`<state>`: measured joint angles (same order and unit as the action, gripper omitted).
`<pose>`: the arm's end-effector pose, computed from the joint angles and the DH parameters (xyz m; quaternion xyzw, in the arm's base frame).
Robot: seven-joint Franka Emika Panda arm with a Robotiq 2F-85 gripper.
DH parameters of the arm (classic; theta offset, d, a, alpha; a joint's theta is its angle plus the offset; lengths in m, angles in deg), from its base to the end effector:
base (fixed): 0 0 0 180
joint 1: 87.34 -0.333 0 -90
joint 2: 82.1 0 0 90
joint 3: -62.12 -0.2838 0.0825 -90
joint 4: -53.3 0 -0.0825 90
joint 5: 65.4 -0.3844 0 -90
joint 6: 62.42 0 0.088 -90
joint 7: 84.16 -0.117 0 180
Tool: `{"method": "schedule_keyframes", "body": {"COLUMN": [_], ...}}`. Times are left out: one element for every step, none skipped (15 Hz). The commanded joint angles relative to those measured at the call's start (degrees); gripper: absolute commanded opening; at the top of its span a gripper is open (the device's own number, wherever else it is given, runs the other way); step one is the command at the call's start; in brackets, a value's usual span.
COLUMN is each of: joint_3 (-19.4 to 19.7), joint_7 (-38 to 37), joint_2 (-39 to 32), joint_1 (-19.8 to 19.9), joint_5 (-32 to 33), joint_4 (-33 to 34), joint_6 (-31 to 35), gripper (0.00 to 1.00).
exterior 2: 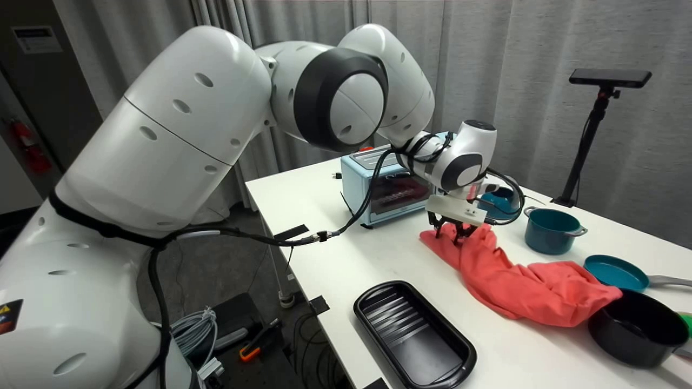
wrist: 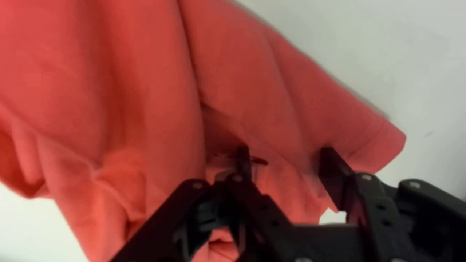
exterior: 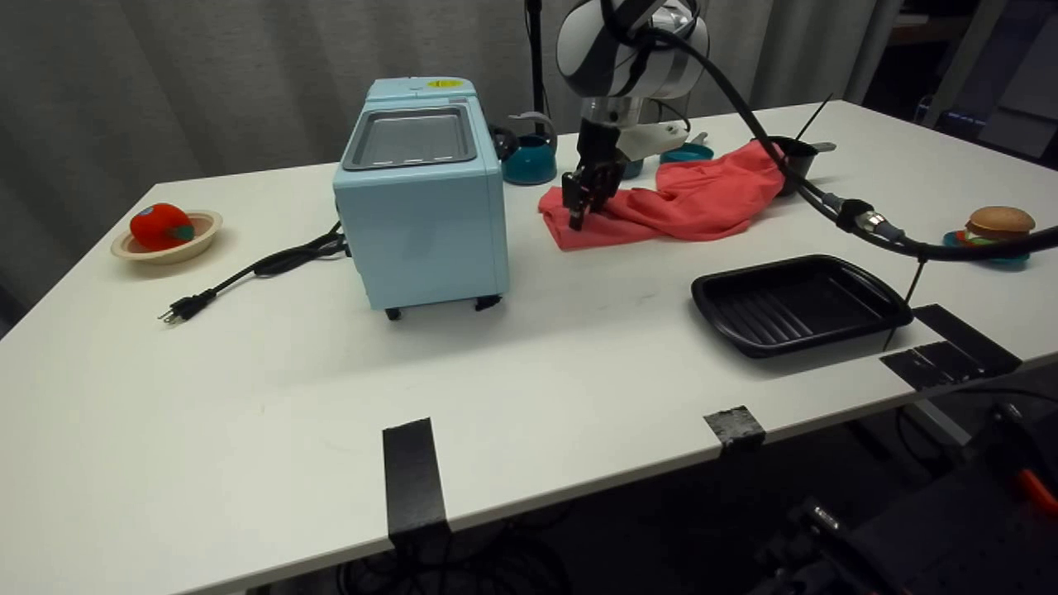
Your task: Unfold the cloth
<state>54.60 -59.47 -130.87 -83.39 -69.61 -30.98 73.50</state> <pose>0.6992 0.0322 0.1475 -0.9775 -0.1954 -0.0408 0.0685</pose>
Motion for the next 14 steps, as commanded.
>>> {"method": "schedule_keyframes", "body": {"joint_3": [-0.3, -0.3, -0.2, -0.2, -0.3, -0.4, -0.7, -0.9, -1.6, -2.2, -3.1, -3.9, -4.9, -6.5], "joint_7": [0.0, -0.1, -0.2, -0.3, -0.1, 0.0, 0.5, 0.9, 1.7, 2.6, 3.8, 4.9, 6.1, 7.0], "joint_2": [-1.3, -1.3, -1.2, -1.2, -1.2, -1.2, -1.3, -1.3, -1.4, -1.5, -1.6, -1.7, -1.9, 4.7], "joint_1": [0.0, 0.0, -0.1, -0.1, -0.1, 0.0, 0.2, 0.4, 0.8, 1.2, 1.7, 2.2, 2.7, 3.6], "joint_5": [1.2, 1.2, 1.2, 1.2, 1.2, 1.1, 1.0, 0.8, 0.4, -0.1, -0.6, -1.0, -1.6, -2.8], "joint_4": [2.2, 2.2, 2.0, 2.0, 2.0, 2.1, 2.1, 2.1, 2.2, 2.2, 2.2, 2.2, 2.2, -7.0], "joint_6": [-1.2, -1.4, -1.5, -1.6, -1.7, -2.0, -2.2, -2.1, -2.2, -2.2, -1.9, -1.8, -1.6, 0.8], "gripper": [0.20, 0.13, 0.05, 0.01, 0.00, 0.00, 0.01, 0.01, 0.02, 0.02, 0.02, 0.02, 0.02, 0.02]}}
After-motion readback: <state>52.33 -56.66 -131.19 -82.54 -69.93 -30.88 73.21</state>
